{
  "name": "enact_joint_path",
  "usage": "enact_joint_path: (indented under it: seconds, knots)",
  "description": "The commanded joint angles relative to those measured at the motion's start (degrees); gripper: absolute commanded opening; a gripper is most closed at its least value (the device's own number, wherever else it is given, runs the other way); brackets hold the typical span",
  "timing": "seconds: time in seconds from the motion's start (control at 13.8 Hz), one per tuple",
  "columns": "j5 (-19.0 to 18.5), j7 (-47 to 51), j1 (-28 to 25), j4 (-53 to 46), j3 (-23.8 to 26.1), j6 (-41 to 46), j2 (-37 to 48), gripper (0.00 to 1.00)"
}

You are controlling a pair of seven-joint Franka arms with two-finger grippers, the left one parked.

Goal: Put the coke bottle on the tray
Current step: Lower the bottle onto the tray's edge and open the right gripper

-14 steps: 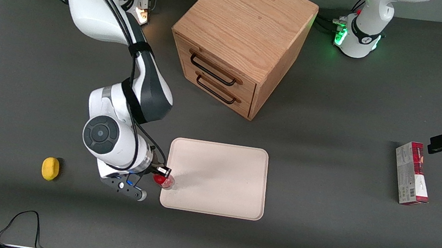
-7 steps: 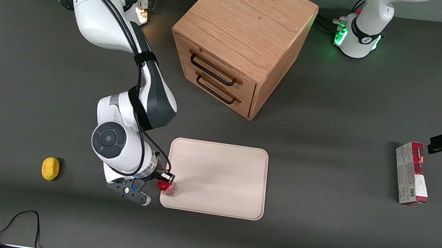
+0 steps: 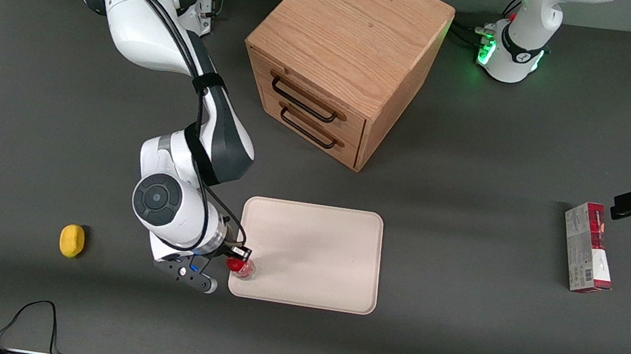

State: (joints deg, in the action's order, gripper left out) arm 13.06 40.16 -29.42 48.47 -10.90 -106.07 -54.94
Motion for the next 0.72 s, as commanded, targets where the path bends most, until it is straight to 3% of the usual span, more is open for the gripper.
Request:
enact_joint_path:
  seconds: [0.0, 0.43, 0.65]
  knots:
    - [0.92, 1.32, -0.64, -2.42, -0.08, -0.28, -0.96, 1.00]
    - [0.66, 1.23, -0.64, -1.89, -0.08, 0.69, 0.09, 1.00]
    - [-0.84, -1.91, -0.47, 2.74, -0.08, 9.09, 6.39, 1.00]
